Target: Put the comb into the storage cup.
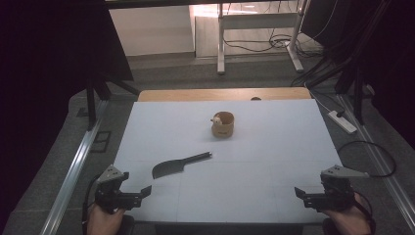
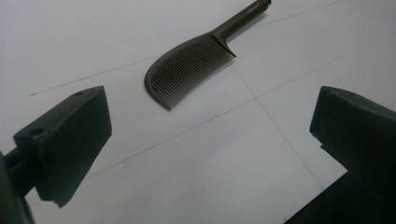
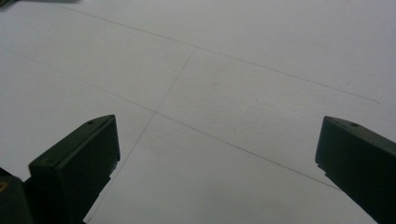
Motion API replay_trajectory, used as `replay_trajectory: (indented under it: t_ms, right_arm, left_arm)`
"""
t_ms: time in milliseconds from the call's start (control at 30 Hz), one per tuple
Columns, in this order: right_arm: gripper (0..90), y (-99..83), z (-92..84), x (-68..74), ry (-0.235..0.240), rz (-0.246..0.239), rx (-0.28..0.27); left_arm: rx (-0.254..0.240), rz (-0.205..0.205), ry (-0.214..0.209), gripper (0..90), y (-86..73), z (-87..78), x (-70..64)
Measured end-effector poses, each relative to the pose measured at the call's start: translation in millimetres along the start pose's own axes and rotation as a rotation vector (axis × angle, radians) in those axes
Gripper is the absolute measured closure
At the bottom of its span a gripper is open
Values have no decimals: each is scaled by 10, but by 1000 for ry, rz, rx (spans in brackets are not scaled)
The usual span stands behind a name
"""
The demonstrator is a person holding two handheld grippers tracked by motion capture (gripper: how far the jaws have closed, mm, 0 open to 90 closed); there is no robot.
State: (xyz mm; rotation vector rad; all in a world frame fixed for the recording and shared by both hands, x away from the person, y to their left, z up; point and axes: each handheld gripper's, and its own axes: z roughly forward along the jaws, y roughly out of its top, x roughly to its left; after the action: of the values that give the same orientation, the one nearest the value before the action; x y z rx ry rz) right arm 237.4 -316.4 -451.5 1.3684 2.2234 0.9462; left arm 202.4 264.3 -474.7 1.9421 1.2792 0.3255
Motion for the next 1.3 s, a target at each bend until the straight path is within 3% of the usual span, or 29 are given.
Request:
replay_trajectory:
  t_ms: [1300]
  right_arm:
    - [1, 4, 24, 37, 11, -42, 25]
  left_arm:
    - [47, 27, -59, 0, 281, 295, 30]
